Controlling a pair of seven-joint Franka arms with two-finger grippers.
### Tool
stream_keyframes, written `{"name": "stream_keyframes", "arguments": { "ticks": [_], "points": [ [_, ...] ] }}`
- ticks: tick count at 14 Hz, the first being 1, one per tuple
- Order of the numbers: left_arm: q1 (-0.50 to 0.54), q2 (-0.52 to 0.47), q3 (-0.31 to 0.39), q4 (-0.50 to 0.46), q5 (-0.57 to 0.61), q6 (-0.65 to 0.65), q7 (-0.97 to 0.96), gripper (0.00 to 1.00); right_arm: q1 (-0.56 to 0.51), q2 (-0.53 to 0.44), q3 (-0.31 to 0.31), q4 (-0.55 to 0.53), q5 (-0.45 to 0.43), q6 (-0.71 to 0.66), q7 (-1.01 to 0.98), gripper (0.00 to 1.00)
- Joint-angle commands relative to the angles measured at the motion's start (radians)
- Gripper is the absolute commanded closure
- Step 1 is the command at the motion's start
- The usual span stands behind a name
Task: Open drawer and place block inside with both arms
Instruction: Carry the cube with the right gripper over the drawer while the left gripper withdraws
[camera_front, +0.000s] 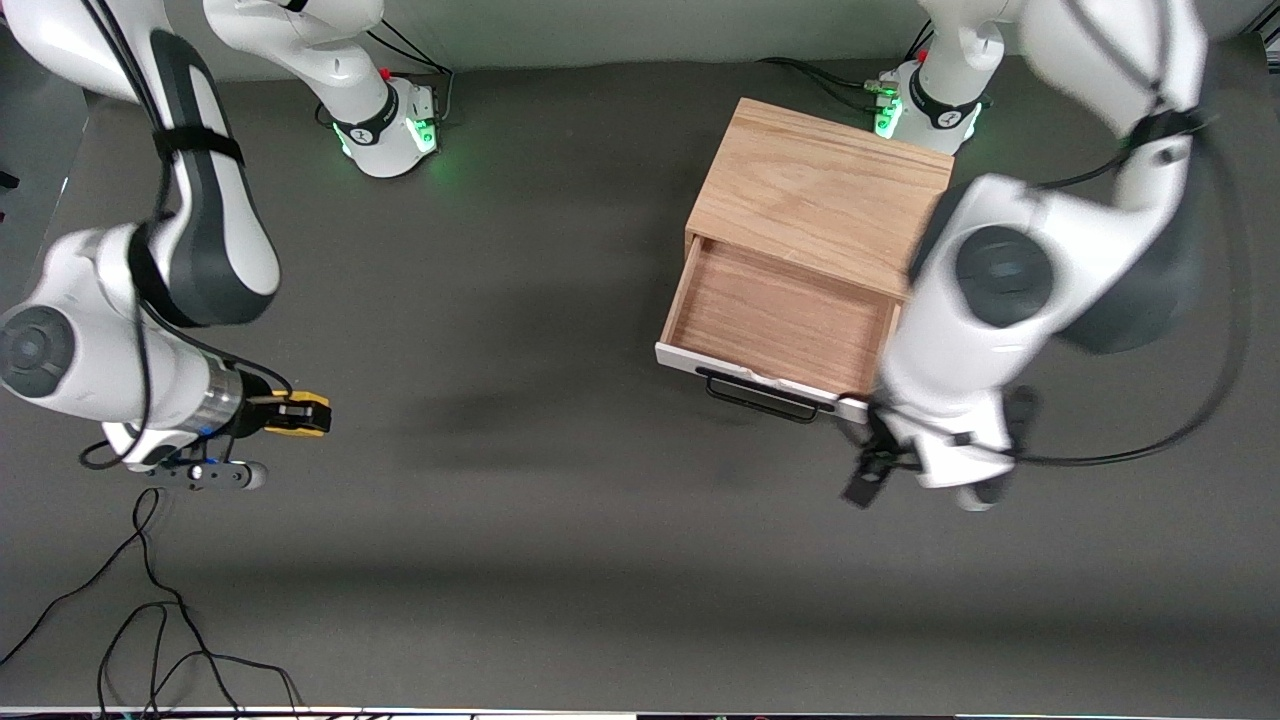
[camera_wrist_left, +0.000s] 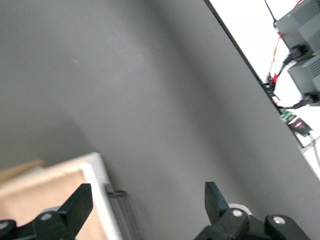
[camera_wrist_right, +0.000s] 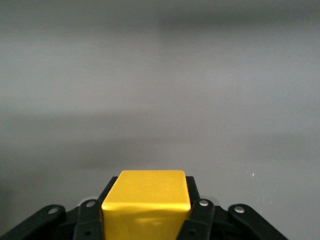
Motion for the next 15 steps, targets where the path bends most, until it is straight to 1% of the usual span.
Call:
{"name": "stream_keyframes", "arguments": {
  "ticks": [1,3,5,6,8,10,11,12,14,15],
  "points": [
    [0.083,-0.091,-0.004,-0.029,-0.053,-0.176,0.295,0.0,0.097,0.023,-0.006,0.191,0.022,-0.152,0.059,0.78],
    [0.134,-0.146,-0.002,-0.067,-0.059,-0.241,0.478,0.0,0.185,0.024,-0.006,0.282,0.022,-0.206,0.151,0.78],
    [0.203,-0.201,-0.001,-0.11,-0.109,-0.267,0.613,0.0,0.265,0.038,0.002,0.334,0.025,-0.219,0.232,0.78],
    [0.247,-0.229,-0.001,-0.141,-0.128,-0.277,0.682,0.0,0.301,0.061,0.017,0.374,0.035,-0.216,0.263,0.77],
    [0.298,-0.285,0.001,-0.204,-0.139,-0.281,0.858,0.0,0.329,0.131,0.066,0.464,0.083,-0.203,0.376,0.77],
    [0.338,-0.334,0.001,-0.276,-0.139,-0.275,0.991,0.0,0.34,0.204,0.146,0.54,0.081,-0.174,0.511,0.77],
    [0.35,-0.347,0.001,-0.299,-0.139,-0.271,1.046,0.0,0.342,0.224,0.186,0.544,0.077,-0.147,0.551,0.77],
    [0.363,-0.359,0.002,-0.308,-0.139,-0.275,1.1,0.0,0.36,0.242,0.206,0.543,0.074,-0.122,0.569,0.77],
    [0.381,-0.371,0.001,-0.328,-0.139,-0.272,1.207,0.0,0.44,0.27,0.203,0.541,0.037,-0.099,0.596,0.77],
    [0.38,-0.378,0.002,-0.331,-0.139,-0.272,1.229,0.0,0.47,0.288,0.204,0.541,0.031,-0.075,0.668,0.77]
  ]
}}
